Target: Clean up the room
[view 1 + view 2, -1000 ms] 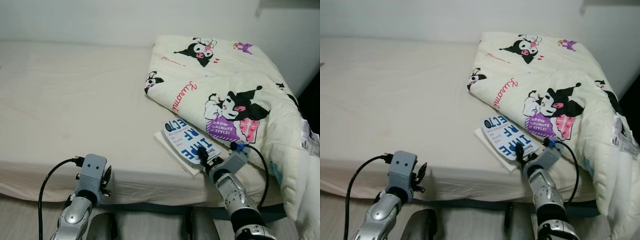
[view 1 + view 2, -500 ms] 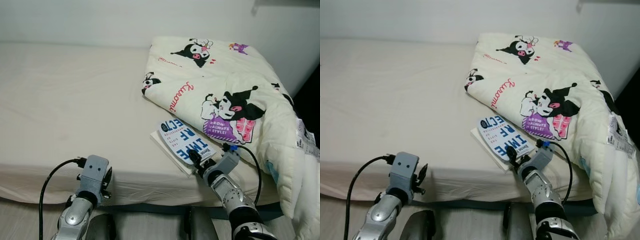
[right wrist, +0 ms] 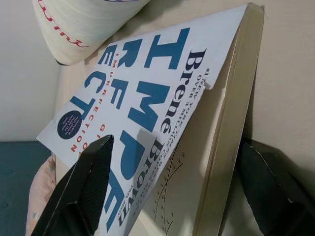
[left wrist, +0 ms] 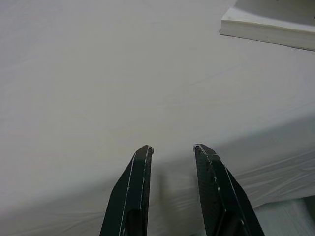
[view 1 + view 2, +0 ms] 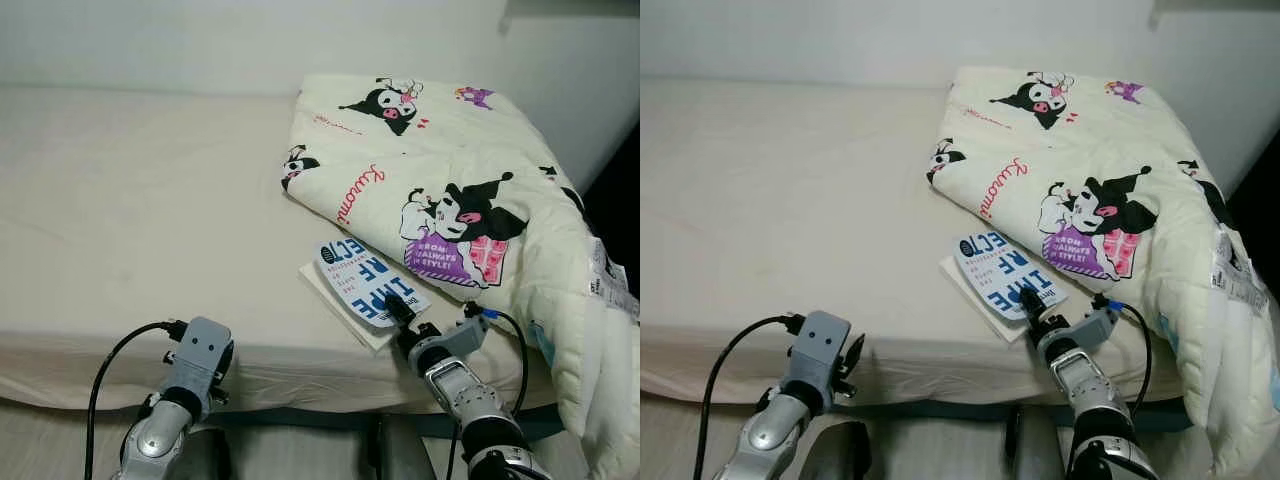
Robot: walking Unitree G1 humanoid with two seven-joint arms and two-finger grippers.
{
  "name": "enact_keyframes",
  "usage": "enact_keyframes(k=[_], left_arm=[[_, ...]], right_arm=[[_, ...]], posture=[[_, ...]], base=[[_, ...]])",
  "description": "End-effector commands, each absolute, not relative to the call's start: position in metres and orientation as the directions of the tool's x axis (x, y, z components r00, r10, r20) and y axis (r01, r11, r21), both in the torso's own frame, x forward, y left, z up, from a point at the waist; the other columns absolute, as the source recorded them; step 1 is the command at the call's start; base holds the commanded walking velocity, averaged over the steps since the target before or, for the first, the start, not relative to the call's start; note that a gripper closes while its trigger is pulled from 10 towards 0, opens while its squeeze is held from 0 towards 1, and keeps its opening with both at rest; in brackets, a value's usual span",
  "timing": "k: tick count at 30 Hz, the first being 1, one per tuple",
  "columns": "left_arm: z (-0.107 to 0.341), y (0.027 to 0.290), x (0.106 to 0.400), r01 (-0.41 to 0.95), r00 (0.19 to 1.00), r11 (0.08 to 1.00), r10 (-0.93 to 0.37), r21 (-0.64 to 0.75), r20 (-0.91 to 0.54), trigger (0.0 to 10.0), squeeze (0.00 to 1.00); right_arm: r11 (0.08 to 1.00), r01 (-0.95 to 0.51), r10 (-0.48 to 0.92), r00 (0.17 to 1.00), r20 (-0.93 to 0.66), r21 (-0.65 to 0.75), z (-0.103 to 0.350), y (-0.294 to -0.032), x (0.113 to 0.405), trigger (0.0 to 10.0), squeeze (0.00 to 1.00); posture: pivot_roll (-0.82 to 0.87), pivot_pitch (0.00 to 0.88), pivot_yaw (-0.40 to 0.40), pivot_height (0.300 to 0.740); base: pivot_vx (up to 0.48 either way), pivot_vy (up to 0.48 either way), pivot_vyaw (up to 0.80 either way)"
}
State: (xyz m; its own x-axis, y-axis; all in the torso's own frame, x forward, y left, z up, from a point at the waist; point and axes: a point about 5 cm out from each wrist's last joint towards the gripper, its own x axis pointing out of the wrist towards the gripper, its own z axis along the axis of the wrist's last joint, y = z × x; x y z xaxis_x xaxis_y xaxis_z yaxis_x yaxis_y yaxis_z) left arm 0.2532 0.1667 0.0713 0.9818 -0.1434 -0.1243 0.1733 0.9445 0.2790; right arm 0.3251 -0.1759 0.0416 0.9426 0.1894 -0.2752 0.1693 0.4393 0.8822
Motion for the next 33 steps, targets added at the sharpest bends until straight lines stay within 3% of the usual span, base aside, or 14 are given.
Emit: enact_keyframes(k=[1,2,23,29,33], left_arm=[[0.071,0.17,0.253,0.181,0.981,0.935,-0.149,0.306,-0.127,10.0,0.0],[0.071,0.171,0.253,0.18,0.981,0.934,-0.147,0.308,-0.126,10.0,0.0],[0.077,0.177,0.26,0.109,0.993,0.937,-0.086,0.33,-0.085,10.0,0.0],[0.081,0.183,0.265,0.042,0.998,0.941,-0.025,0.336,-0.055,10.0,0.0],[0.088,0.192,0.27,-0.053,0.998,0.961,0.062,0.27,-0.023,10.0,0.0]], right_arm=[[0.409,0.22,0.224,0.917,-0.331,0.886,0.029,-0.165,0.319,4.6,0.0],[0.401,0.212,0.22,0.922,-0.319,0.891,0.033,-0.166,0.321,0.0,0.0],[0.416,0.154,0.227,0.937,-0.266,0.896,0.044,-0.167,0.331,0.0,0.0],[0.504,0.029,0.298,0.932,-0.205,0.863,0.056,-0.159,0.337,0.0,0.0],[0.572,-0.174,0.396,0.915,-0.083,0.802,0.077,-0.147,0.339,0.0,0.0]], posture=[[0.06,0.137,-0.025,0.565],[0.06,0.136,-0.025,0.565],[0.06,0.125,-0.027,0.565],[0.06,0.114,-0.03,0.565],[0.05,0.092,-0.039,0.565]], base=[[0.0,0.0,0.0],[0.0,0.0,0.0],[0.0,0.0,0.0],[0.0,0.0,0.0],[0.0,0.0,0.0]])
